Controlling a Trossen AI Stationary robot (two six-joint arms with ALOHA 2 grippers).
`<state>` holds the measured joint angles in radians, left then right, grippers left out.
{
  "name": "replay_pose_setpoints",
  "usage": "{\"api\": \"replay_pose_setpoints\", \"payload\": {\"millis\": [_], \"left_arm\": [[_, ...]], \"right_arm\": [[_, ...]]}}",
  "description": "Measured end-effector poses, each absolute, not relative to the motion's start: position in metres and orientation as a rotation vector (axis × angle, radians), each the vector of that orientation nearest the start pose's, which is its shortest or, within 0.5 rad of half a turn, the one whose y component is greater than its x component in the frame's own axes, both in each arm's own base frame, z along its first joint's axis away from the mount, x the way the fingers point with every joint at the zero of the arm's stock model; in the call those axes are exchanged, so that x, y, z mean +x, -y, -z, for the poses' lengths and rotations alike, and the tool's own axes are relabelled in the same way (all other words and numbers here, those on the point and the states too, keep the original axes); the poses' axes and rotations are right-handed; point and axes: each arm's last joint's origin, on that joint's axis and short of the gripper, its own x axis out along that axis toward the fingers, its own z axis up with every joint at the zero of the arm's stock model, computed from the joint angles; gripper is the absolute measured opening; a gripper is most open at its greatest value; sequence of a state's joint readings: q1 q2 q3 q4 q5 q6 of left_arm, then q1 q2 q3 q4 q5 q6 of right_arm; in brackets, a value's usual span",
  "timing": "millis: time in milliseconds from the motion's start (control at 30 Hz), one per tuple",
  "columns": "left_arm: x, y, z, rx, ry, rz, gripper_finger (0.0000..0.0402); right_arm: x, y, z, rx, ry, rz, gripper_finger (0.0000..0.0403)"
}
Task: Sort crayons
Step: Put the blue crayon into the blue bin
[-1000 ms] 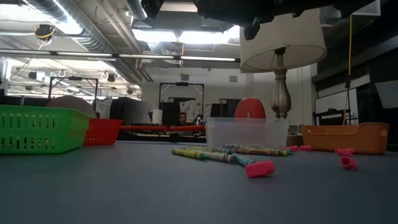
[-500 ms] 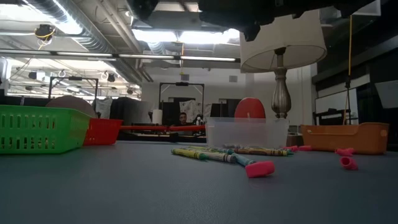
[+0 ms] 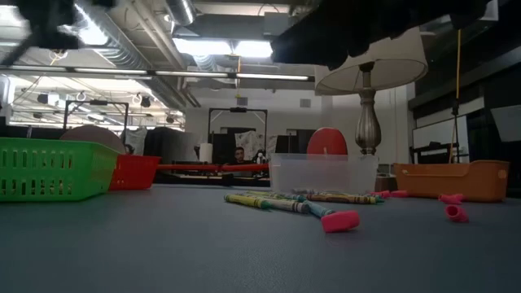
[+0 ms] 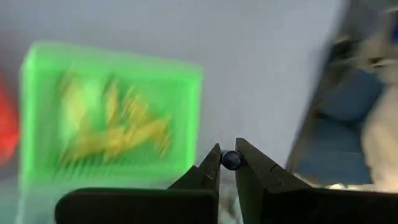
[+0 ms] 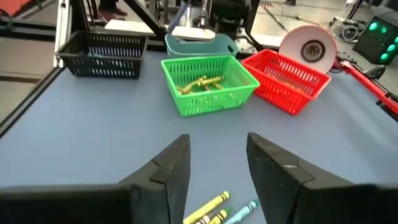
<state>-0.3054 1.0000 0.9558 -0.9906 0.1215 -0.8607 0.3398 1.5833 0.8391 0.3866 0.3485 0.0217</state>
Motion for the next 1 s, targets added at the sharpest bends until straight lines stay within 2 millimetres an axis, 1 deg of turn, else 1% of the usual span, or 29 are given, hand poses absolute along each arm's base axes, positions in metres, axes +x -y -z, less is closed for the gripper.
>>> {"api": "replay_pose_setpoints", "payload": {"millis": [133, 200, 300, 367, 567, 800, 1000], "left_arm": [[0.141, 0.055, -0.282, -0.726, -1.351, -0.308, 0.0015], [0.131, 0.053, -0.28, -0.742, -1.42, -0.421, 0.0015], [0.123, 0.051, -0.279, -0.759, -1.438, -0.581, 0.0015], [0.121, 0.05, -0.279, -0.757, -1.428, -0.645, 0.0015], [0.123, 0.051, -0.276, -0.702, -1.397, -0.708, 0.0015], [0.134, 0.055, -0.268, -0.659, -1.436, -0.754, 0.0016], [0.143, 0.059, -0.26, -0.616, -1.48, -0.788, 0.0039]], "right_arm": [[0.316, -0.101, -0.21, -0.076, -0.367, 0.019, 0.0157], [0.315, -0.101, -0.207, -0.068, -0.393, 0.036, 0.0157], [0.313, -0.099, -0.203, -0.059, -0.433, 0.079, 0.0157], [0.312, -0.097, -0.2, -0.044, -0.464, 0.121, 0.0157], [0.304, -0.093, -0.188, -0.011, -0.582, 0.213, 0.0157], [0.297, -0.091, -0.173, 0.026, -0.712, 0.268, 0.0157], [0.295, -0.09, -0.159, 0.032, -0.796, 0.295, 0.0157]]}}
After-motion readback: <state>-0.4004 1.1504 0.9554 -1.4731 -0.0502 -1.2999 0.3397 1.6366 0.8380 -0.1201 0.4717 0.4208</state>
